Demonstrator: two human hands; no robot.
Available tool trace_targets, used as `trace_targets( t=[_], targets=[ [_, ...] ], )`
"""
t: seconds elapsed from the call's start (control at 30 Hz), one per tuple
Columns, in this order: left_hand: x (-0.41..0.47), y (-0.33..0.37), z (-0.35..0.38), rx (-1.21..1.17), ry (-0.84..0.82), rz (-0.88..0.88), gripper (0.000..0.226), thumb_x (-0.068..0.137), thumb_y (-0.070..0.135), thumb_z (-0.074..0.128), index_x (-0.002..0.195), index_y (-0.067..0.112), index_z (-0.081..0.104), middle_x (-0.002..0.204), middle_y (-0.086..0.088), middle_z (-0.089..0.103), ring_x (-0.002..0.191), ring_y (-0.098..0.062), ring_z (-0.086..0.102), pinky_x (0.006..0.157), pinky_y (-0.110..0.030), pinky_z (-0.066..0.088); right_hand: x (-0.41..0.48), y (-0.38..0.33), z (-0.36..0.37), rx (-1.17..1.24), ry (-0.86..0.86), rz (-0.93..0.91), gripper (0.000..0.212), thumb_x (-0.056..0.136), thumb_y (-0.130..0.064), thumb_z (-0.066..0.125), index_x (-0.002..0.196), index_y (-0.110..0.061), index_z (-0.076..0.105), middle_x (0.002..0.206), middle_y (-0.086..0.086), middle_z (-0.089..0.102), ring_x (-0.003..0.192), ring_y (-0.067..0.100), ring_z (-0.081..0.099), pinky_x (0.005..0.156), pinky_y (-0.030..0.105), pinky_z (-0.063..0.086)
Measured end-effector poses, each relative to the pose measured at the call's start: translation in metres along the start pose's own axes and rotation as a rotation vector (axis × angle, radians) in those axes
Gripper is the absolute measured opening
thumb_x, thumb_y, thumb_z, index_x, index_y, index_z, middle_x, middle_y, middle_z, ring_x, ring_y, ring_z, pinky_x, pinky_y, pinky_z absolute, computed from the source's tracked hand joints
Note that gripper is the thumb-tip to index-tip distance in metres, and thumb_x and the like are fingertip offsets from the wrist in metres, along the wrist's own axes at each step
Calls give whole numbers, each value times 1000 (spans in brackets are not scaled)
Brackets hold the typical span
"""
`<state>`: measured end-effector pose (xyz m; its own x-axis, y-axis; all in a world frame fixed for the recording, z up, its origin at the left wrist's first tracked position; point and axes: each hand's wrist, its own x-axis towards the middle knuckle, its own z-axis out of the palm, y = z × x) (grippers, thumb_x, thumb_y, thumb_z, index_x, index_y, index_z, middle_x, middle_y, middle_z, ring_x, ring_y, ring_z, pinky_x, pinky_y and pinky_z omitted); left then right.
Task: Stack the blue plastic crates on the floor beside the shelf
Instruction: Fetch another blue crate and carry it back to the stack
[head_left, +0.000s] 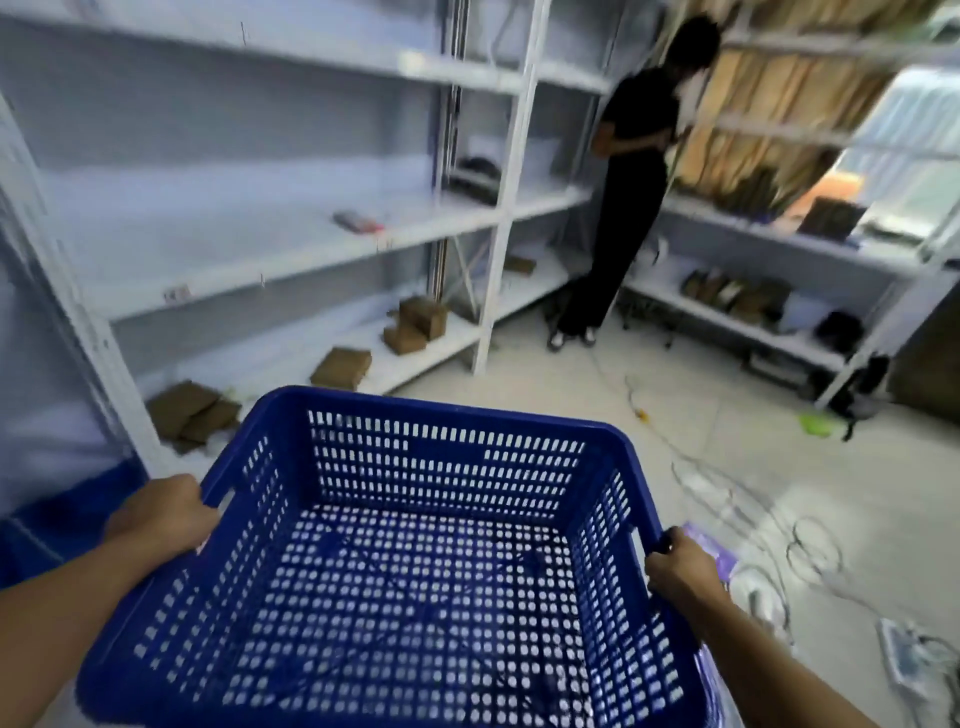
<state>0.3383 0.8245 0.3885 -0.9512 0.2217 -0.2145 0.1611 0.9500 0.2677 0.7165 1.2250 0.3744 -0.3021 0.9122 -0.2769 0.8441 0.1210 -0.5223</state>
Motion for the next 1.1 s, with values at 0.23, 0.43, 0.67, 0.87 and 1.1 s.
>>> trace_targets(
  t=[0.23, 0.43, 0.67, 0.87, 1.1],
  targets=[
    [-63, 48, -234, -64, 87, 86, 10, 83, 17, 69, 79, 8, 69, 79, -10, 69, 70, -26, 68, 55, -26, 49, -75, -118, -190, 62, 113, -180, 4, 78, -17, 58, 80, -20, 57, 80, 9, 72, 72, 27, 69, 72, 33, 56],
    [-132, 59, -382, -43, 210, 146, 11, 82, 15, 68, 86, 8, 61, 86, -13, 66, 77, -28, 67, 58, -28, 48, -144, -181, -318, 73, 163, -250, 18, 78, -13, 60, 85, 0, 71, 82, 18, 74, 76, 34, 73, 78, 47, 63],
    [-197, 54, -474, -24, 311, 144, 11, 87, 15, 62, 78, 10, 64, 83, -9, 67, 79, -25, 67, 62, -27, 48, -208, -223, -397, 99, 132, -289, 19, 77, -6, 65, 90, 6, 70, 86, 23, 74, 79, 38, 72, 76, 45, 62],
    [-213, 15, -490, -74, 309, 120, 29, 75, 19, 62, 98, 8, 74, 83, -10, 76, 73, -24, 72, 62, -31, 55, -209, -245, -394, 65, 59, -310, 24, 79, -15, 66, 90, 5, 73, 85, 22, 76, 80, 38, 75, 80, 51, 62],
    [-259, -73, -484, -84, 292, -113, 17, 85, 4, 62, 101, 2, 68, 94, -19, 70, 79, -32, 71, 64, -38, 61, -237, -316, -337, 42, -55, -472, 15, 80, -1, 57, 81, 9, 69, 74, 23, 72, 63, 33, 69, 62, 39, 58]
  ],
)
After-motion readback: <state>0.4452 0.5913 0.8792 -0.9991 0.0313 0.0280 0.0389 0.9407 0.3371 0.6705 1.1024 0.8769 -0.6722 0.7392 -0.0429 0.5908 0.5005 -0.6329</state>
